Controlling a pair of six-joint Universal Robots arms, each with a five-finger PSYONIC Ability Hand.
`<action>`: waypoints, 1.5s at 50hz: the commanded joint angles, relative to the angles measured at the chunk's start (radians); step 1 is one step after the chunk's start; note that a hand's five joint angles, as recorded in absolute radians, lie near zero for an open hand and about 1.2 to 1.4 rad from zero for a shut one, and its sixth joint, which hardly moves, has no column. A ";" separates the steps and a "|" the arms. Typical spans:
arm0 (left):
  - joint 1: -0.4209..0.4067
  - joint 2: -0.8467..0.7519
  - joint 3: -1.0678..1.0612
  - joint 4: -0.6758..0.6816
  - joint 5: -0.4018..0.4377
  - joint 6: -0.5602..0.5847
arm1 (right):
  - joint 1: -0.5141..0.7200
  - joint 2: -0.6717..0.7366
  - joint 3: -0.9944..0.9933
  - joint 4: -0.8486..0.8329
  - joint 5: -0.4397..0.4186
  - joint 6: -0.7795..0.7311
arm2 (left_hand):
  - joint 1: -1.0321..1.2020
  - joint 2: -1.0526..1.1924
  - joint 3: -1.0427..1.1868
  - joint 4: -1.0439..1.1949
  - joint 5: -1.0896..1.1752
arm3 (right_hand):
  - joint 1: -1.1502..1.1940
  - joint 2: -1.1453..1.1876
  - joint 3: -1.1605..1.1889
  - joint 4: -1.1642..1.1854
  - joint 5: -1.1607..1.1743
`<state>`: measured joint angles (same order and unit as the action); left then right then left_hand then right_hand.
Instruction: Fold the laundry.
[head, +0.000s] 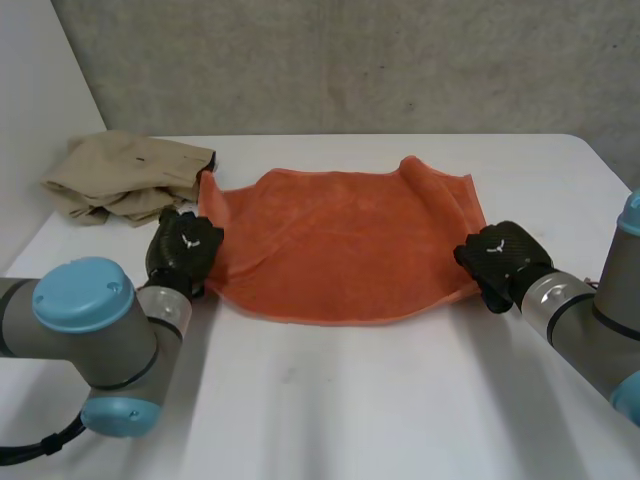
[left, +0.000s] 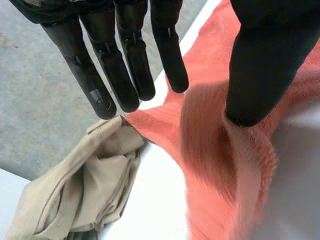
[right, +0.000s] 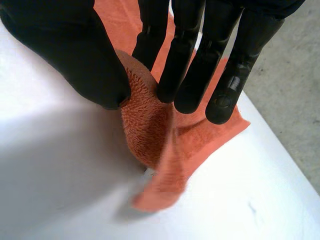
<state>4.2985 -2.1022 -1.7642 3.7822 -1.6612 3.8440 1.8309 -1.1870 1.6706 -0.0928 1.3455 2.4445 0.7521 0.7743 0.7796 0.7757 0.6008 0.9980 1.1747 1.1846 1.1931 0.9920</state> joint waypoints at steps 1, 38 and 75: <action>0.035 0.088 -0.050 -0.005 0.005 0.043 | -0.005 -0.002 0.014 -0.007 0.000 0.016 | -0.420 -0.443 -0.448 -0.444 -0.444 | 0.398 0.222 0.212 0.203 0.230; 0.328 0.237 -0.116 -0.369 0.321 -0.383 | -0.081 0.001 0.037 -0.036 -0.049 0.105 | 0.101 0.079 0.074 0.078 0.078 | 0.398 0.222 0.212 0.203 0.230; 0.225 0.034 0.077 -0.421 0.109 -0.374 | -0.100 0.010 0.035 -0.033 -0.037 0.134 | 0.644 0.622 0.617 0.621 0.621 | 0.398 0.222 0.212 0.203 0.230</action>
<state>4.5503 -2.0786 -1.6976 3.3520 -1.4644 3.4697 1.7440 -1.1802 1.7092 -0.1290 1.2978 2.5516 1.1596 1.1909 1.1858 1.1941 0.9815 0.9980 1.1748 1.1846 1.1932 0.9920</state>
